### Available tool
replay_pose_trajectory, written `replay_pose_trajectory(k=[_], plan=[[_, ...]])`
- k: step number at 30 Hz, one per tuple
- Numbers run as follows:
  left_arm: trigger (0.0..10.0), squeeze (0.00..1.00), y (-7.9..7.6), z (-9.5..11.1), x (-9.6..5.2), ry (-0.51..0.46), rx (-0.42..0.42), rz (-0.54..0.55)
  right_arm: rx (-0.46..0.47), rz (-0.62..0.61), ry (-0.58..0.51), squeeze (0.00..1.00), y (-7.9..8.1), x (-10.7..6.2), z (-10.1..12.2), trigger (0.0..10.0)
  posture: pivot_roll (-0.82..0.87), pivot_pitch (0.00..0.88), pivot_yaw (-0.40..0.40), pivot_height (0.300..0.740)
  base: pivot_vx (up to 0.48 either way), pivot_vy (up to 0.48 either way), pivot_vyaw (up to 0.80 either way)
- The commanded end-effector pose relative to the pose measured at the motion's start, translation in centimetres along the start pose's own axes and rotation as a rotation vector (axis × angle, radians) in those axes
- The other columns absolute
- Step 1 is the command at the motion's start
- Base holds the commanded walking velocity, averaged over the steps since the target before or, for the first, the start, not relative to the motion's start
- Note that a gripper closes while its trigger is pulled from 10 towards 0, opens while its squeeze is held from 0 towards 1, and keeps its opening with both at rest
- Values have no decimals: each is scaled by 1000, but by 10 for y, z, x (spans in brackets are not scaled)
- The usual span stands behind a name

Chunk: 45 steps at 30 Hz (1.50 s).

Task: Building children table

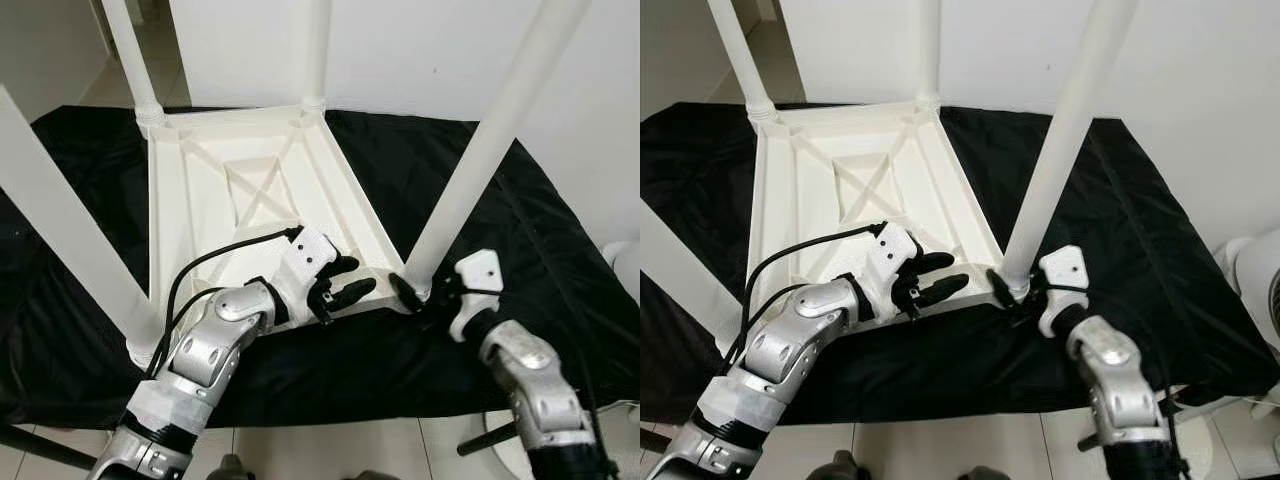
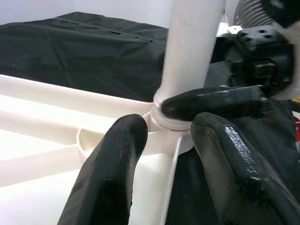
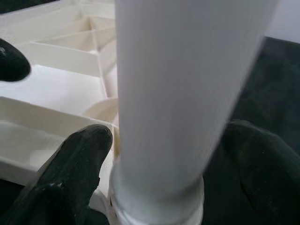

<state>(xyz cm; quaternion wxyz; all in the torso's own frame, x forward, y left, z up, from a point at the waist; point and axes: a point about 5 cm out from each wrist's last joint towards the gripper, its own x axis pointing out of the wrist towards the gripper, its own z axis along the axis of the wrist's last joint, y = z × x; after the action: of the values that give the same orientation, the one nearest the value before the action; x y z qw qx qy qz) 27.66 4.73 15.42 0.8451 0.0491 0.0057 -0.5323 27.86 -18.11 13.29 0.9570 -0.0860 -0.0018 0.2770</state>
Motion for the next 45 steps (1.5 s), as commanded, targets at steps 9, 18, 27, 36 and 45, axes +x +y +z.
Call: replay_pose_trajectory(k=[9, 18, 27, 36, 45], plan=[[10000, 0, -3, -4, 0, 9, 35, -1, -28, 62, 11, 0, -8, 16, -1, 8863, 21, 0, -49, 740, 0, 0, 0], [10000, 0, -7, -14, -2, 19, 18, 30, -4, 119, 12, 0, -2, 15, -13, 0, 29, 0, -49, 740, 0, 0, 0], [10000, 0, -7, -14, -1, 15, 34, 20, 52, 65, -37, 0, -2, 12, -12, 10000, 16, 0, -38, 740, 0, 0, 0], [10000, 0, -6, -13, 0, 13, 39, 17, 46, -107, -47, 0, 0, 14, -7, 10000, 10, 0, -34, 740, 0, 0, 0], [10000, 0, -6, -11, -1, 4, 49, 21, 114, -532, -25, 0, 27, 20, -1, 10000, 18, 0, -35, 740, 0, 0, 0]])
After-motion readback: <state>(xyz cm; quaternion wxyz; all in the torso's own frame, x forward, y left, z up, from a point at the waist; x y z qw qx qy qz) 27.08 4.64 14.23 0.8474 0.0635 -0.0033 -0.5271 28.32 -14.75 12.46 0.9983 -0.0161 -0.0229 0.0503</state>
